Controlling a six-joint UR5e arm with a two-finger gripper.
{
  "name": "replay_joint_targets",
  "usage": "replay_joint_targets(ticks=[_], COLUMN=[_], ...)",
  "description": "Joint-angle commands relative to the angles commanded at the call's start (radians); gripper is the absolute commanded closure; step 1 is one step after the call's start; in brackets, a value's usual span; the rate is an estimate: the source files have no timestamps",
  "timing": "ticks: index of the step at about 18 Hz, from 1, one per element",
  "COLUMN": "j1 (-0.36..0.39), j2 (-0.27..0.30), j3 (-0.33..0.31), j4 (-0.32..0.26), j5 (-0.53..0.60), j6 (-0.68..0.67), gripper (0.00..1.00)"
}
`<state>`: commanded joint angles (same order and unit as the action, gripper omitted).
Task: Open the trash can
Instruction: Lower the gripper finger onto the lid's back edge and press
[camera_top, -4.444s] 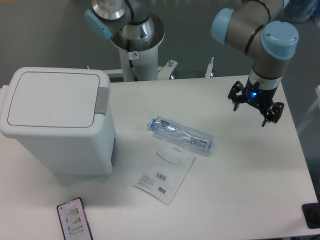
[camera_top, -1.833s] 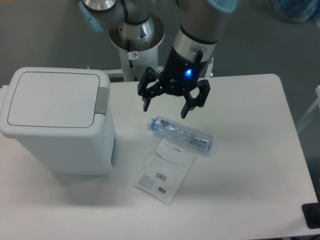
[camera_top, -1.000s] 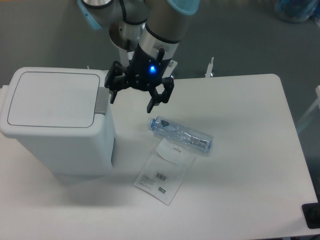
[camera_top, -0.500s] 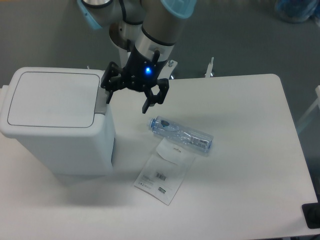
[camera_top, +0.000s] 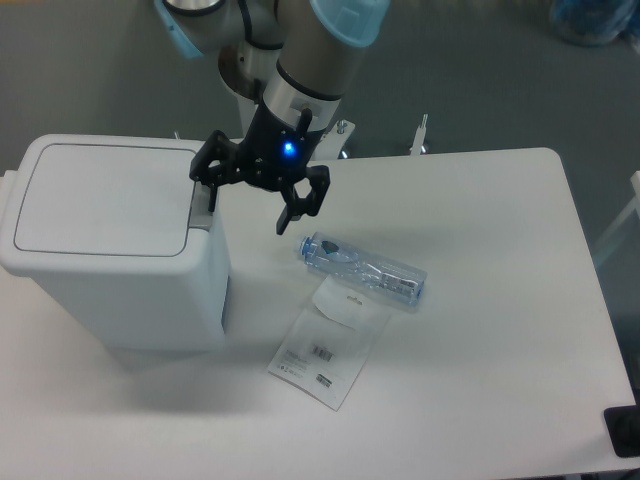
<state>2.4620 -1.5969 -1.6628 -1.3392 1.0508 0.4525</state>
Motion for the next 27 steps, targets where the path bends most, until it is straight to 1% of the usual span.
replay_joint_targets(ticks=[6,27], j1=[0.008,0.003], j2=[0.000,-0.003], j3=[0.006,-0.002], j4=[0.000,0.002], j5=[-0.020,-0.018], j6=[0.000,-0.005], gripper=[0.00,0.00])
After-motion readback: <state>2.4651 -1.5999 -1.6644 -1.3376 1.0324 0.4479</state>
